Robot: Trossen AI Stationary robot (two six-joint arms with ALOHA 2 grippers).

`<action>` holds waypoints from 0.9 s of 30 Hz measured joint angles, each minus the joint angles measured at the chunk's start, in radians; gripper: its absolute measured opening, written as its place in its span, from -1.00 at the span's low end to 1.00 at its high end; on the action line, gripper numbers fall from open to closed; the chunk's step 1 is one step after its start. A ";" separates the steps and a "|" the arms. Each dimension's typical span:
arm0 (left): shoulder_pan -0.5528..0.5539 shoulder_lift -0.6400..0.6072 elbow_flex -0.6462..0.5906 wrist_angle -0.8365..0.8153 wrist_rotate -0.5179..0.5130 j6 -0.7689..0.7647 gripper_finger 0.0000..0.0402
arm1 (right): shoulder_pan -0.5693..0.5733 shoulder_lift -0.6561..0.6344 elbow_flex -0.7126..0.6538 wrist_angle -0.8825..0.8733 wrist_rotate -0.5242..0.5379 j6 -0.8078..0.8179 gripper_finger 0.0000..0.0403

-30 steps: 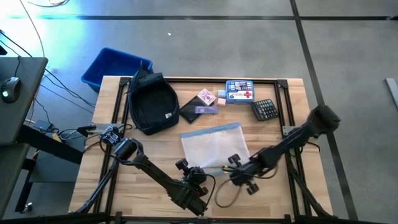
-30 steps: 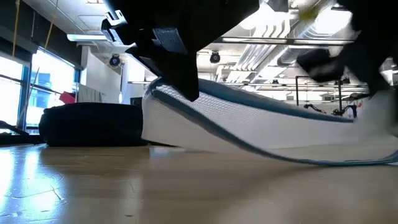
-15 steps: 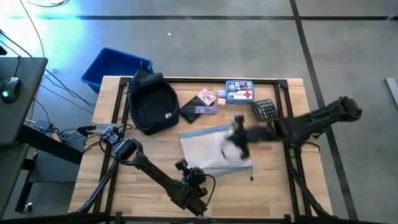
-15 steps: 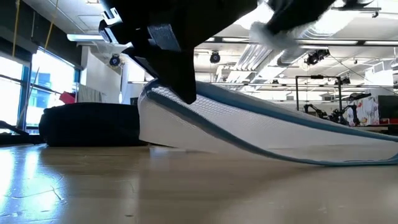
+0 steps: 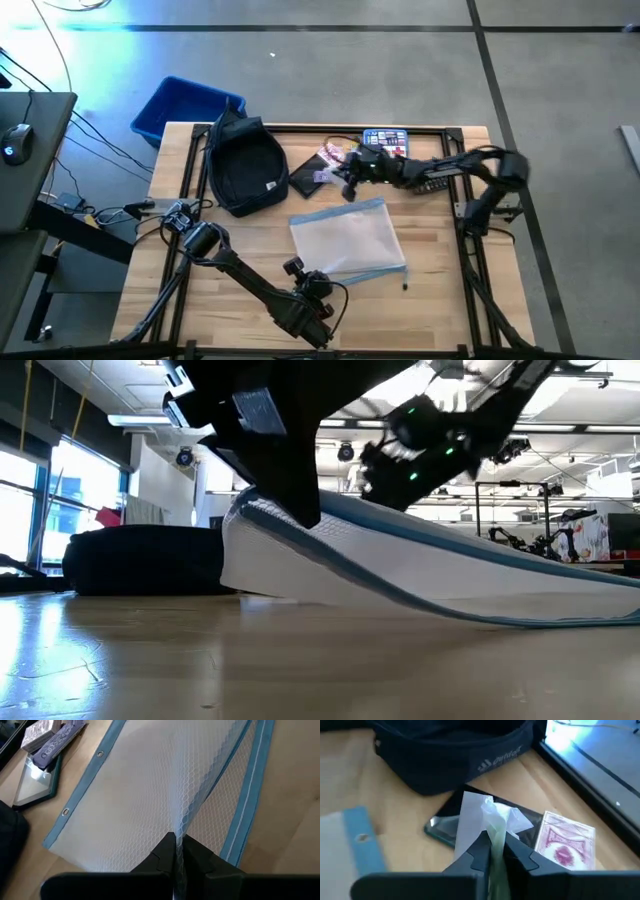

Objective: Unpack backpack
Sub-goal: Remove the transparent zip bag containing the green earphones from the transparent zipper bag, then put the black calculator into the transparent zipper bag

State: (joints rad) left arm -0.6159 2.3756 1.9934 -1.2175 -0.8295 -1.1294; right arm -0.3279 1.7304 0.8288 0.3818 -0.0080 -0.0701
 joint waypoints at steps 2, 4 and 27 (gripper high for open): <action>0.000 0.000 0.000 0.002 0.000 0.000 -1.00 | -0.006 0.063 0.046 0.003 0.010 -0.007 -0.74; 0.000 0.000 0.000 0.003 -0.001 0.000 -1.00 | -0.008 0.108 0.091 -0.022 0.011 0.008 -0.58; -0.006 0.000 0.000 0.020 0.011 -0.013 -1.00 | 0.376 -0.659 -0.204 -0.430 0.018 -0.017 0.11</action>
State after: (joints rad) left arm -0.6220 2.3756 1.9930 -1.1978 -0.8187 -1.1423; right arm 0.0480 1.0713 0.6246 -0.0485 0.0099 -0.0870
